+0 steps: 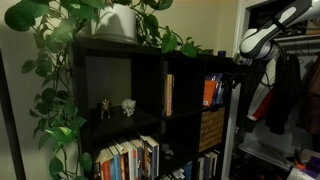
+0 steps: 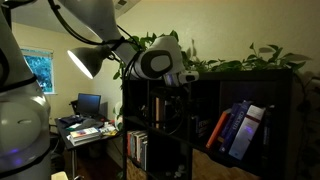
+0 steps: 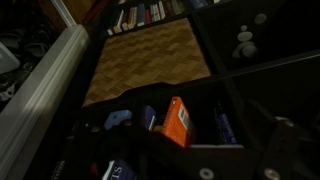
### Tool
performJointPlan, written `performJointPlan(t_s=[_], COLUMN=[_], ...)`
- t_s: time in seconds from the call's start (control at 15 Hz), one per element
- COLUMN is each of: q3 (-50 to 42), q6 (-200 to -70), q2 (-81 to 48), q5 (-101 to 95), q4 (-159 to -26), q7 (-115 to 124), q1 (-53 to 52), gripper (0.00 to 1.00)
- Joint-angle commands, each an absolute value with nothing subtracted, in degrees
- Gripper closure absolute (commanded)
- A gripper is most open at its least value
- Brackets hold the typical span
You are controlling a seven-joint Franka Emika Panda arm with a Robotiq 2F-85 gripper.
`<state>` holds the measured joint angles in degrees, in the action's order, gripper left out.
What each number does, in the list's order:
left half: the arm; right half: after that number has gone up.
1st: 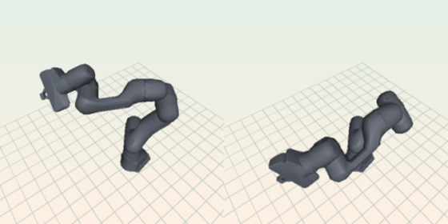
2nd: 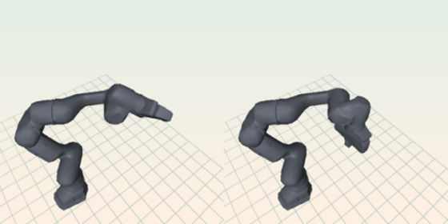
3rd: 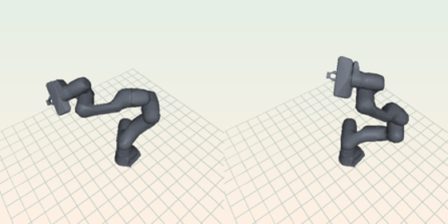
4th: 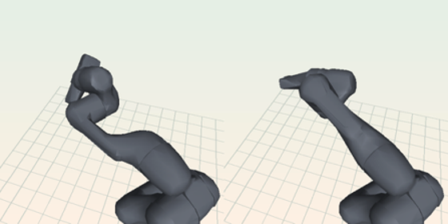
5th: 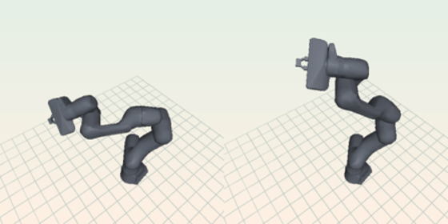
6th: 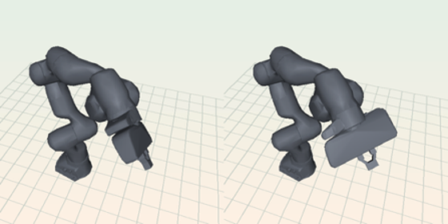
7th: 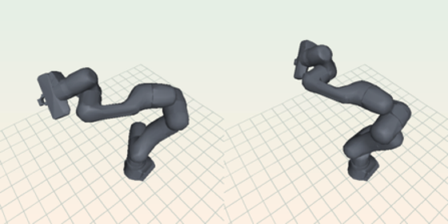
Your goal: Move the orange book from the top right compartment to the top middle compartment
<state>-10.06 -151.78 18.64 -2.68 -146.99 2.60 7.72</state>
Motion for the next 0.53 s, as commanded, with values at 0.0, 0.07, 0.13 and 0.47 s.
performJointPlan(t_s=[0.0,0.07,0.13,0.47], q3=[-9.9,-10.3,-10.8,-15.2], q6=[-153.8,-155.5,-157.2,-165.8], q2=[17.9,16.9,15.7,9.8], q5=[-1.5,-1.3,-0.7,10.7], q4=[-147.0,-146.7,-146.2,-143.7], q7=[1.4,1.3,0.6,-6.1], q1=[8.4,8.5,8.3,4.2], gripper=[0.00,0.00,0.00,0.00])
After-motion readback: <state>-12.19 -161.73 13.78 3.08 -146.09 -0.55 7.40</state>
